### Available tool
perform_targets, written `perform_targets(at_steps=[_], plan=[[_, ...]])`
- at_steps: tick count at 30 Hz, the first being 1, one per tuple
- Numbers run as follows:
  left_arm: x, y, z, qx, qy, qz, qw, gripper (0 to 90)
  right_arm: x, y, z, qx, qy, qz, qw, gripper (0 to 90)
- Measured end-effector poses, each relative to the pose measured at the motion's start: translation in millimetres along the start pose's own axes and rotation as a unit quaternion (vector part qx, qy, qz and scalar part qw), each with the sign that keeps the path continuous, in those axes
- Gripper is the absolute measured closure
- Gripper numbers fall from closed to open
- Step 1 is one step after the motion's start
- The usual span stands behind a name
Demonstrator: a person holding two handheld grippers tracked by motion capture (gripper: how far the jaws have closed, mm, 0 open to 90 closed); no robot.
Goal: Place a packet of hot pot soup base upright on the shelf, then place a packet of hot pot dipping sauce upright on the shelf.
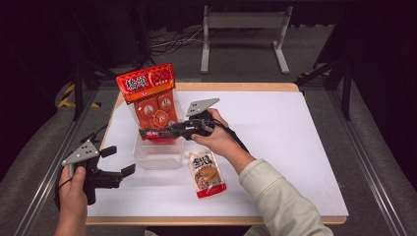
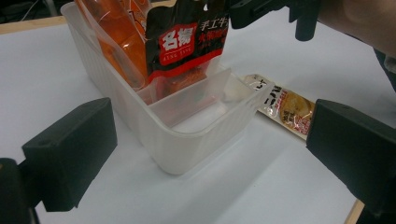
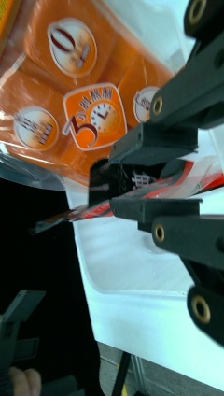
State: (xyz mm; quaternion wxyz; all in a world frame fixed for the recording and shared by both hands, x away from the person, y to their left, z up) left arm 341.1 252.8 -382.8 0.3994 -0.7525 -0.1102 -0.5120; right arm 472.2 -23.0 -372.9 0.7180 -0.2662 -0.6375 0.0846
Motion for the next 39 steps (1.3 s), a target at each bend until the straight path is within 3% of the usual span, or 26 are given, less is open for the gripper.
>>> perform_targets(at_steps=[4, 10, 14, 17, 29, 35, 39], plan=[[2.3, 2.3, -0.8, -0.002, 0.004, 0.001, 1.0, 2.6, 1.4, -19.0, 0.2, -0.003, 0.016, -0.035, 0.9992, 50.1], [4.6, 7.5, -1.6, -0.007, 0.004, 0.004, 1.0, 2.6, 0.6, -46.3, 2.4, -0.028, 0.021, -0.064, 0.9973, 38.6], [5.0, 9.1, -1.3, -0.006, 0.006, 0.006, 0.9999, 2.6, -2.1, -60.0, 3.6, -0.052, 0.031, -0.06, 0.9964, 30.6], [5.0, 7.9, -1.7, -0.005, 0.001, 0.005, 1.0, 2.6, -7.2, -65.8, 3.7, -0.082, 0.033, -0.039, 0.9953, 28.4], [3.4, 6.1, -2.3, -0.001, 0.001, 0.008, 1.0, 2.6, -20.5, -84.3, 4.6, -0.11, 0.034, -0.038, 0.9926, 24.4], [3.9, 6.1, -2.5, -0.003, -0.006, -0.003, 1.0, 2.5, -31.2, -86.1, 5.4, -0.109, 0.04, -0.032, 0.9927, 27.0], [5.2, 7.7, -4.0, -0.005, -0.013, -0.011, 0.9998, 2.5, -42.3, -81.5, 4.4, -0.091, 0.056, -0.02, 0.994, 31.0]])
Point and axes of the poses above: each handheld gripper's, and its own axes: y roughly forward along the jaws, x roughly out of its top, z roughly to its left, the point moved 3 cm from there along y, roughly forward along the jaws, and after that the axes turned 2 degrees about z, right-handed, at the moved point
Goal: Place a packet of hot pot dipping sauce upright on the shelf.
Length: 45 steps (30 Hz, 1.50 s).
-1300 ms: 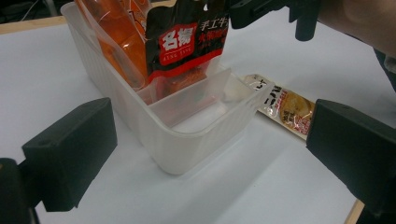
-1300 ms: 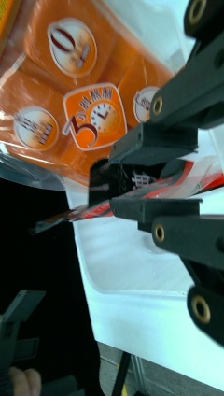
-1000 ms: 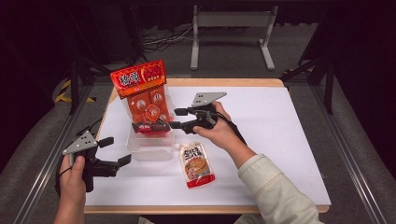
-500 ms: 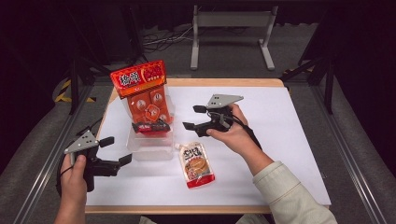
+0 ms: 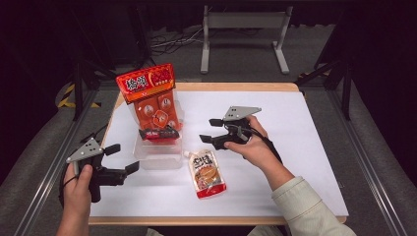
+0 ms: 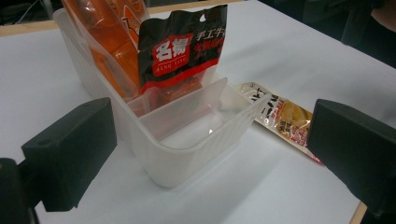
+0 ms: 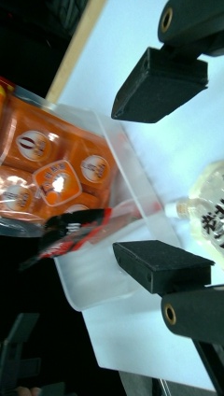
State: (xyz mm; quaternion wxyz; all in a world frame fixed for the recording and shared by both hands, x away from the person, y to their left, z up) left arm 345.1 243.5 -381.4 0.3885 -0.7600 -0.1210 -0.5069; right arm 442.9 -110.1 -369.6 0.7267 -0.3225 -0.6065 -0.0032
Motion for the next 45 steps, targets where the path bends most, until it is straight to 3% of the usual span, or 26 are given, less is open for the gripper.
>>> perform_targets(at_steps=[3, 14, 22, 28, 37, 45], plan=[[0.2, 2.1, -1.0, 0.0, 0.001, 0.001, 1.0, 2.6, -8.1, 4.2, -1.5, -0.006, -0.006, 0.013, 0.9999, 31.7], [-1.6, 2.3, 0.6, 0.007, 0.006, 0.012, 0.9999, 2.6, -33.6, 17.3, -5.3, -0.009, 0.018, 0.068, 0.9975, 29.9], [0.5, 5.4, -2.6, -0.004, -0.005, 0.001, 1.0, 2.3, -51.5, 31.3, -6.6, -0.005, 0.023, 0.145, 0.9891, 26.6], [-0.9, 6.0, -1.0, 0.0, -0.008, 0.004, 1.0, 2.4, -60.8, 39.7, -7.9, -0.007, 0.024, 0.176, 0.984, 24.4], [-1.4, 6.6, -1.0, 0.001, -0.004, 0.007, 1.0, 2.4, -68.5, 45.6, -6.1, -0.005, 0.02, 0.197, 0.9801, 21.5], [-1.3, 6.5, -1.0, -0.002, -0.006, 0.005, 1.0, 2.1, -73.3, 50.5, -4.6, 0.001, 0.031, 0.196, 0.9801, 21.4]])
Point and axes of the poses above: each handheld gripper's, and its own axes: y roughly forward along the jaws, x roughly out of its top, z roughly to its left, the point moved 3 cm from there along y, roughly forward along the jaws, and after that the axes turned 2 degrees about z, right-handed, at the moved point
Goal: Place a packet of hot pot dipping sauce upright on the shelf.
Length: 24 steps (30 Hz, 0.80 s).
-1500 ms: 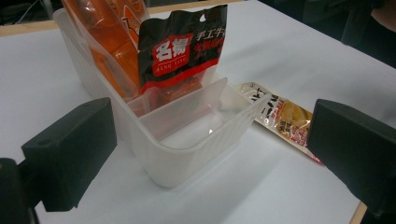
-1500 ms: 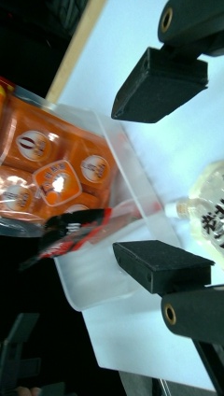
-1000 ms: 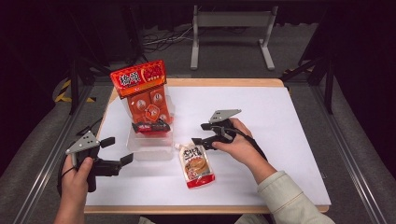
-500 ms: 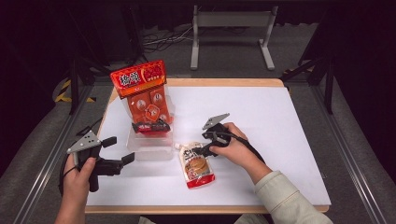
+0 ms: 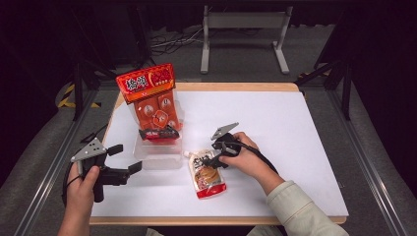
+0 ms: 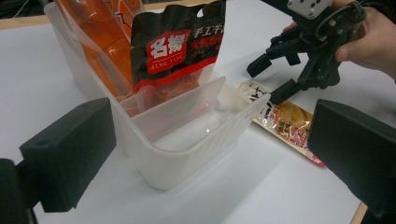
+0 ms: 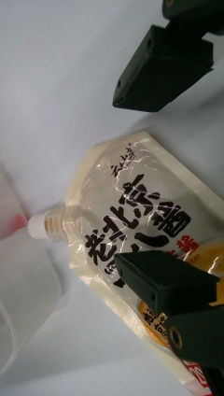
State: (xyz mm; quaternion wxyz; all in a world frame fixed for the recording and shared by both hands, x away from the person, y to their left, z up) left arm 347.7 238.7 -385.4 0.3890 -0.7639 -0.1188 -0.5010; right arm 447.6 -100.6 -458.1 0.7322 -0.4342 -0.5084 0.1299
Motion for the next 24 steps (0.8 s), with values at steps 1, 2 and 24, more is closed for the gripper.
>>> perform_targets(at_steps=[1, 2, 24], plan=[[-0.1, 0.2, 0.0, -0.001, 0.0, 0.0, 1.0, 2.1, -0.2, 0.7, 0.1, 0.002, 0.001, 0.001, 1.0, 21.4], [-0.1, 0.4, 0.1, -0.002, 0.001, 0.001, 1.0, 2.1, -0.9, 2.1, 1.2, 0.01, 0.003, 0.006, 0.9999, 21.5], [-1.5, 5.4, -1.7, -0.017, -0.005, 0.006, 0.9998, 2.0, -6.3, 2.0, 10.8, 0.012, 0.016, -0.019, 0.9996, 87.2]])
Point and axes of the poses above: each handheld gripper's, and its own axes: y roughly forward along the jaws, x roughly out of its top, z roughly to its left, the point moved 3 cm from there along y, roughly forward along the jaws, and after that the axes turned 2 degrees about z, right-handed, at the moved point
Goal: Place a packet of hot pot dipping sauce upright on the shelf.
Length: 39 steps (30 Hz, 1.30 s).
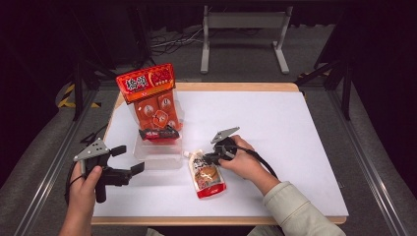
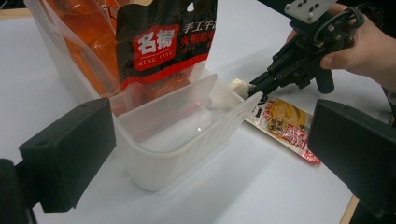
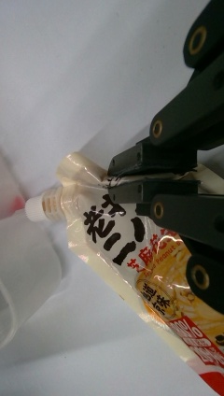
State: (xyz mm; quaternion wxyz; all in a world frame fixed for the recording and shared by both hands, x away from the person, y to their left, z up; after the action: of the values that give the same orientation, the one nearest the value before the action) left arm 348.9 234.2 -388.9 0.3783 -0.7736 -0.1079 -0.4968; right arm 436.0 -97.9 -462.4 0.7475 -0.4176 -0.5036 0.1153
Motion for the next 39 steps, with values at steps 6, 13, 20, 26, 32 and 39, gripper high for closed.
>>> perform_targets(at_steps=[6, 13, 20, 26, 32, 39], plan=[[-0.5, 0.8, -0.7, -0.001, -0.002, 0.001, 1.0, 2.1, 4.0, -8.5, -0.1, 0.012, 0.008, -0.013, 0.9998, 88.1], [2.8, 2.2, -6.8, -0.03, -0.016, -0.017, 0.9993, 2.2, 9.4, -30.0, 5.6, 0.018, 0.004, -0.044, 0.9989, 88.5], [8.0, 8.5, -17.2, -0.034, -0.006, -0.024, 0.9991, 2.6, 7.1, -58.3, 15.7, 0.018, 0.001, -0.095, 0.9953, 89.0], [8.6, 12.8, -20.3, -0.029, 0.003, -0.015, 0.9994, 3.7, 5.9, -81.7, 28.2, 0.027, -0.005, -0.137, 0.9903, 89.3], [10.6, 13.0, -23.8, -0.03, 0.01, -0.019, 0.9993, 4.9, 5.1, -104.6, 39.7, 0.032, -0.011, -0.17, 0.9849, 89.5], [13.0, 18.5, -31.4, -0.034, 0.025, -0.023, 0.9988, 4.9, 7.2, -126.7, 50.9, 0.023, -0.029, -0.2, 0.979, 89.5]])
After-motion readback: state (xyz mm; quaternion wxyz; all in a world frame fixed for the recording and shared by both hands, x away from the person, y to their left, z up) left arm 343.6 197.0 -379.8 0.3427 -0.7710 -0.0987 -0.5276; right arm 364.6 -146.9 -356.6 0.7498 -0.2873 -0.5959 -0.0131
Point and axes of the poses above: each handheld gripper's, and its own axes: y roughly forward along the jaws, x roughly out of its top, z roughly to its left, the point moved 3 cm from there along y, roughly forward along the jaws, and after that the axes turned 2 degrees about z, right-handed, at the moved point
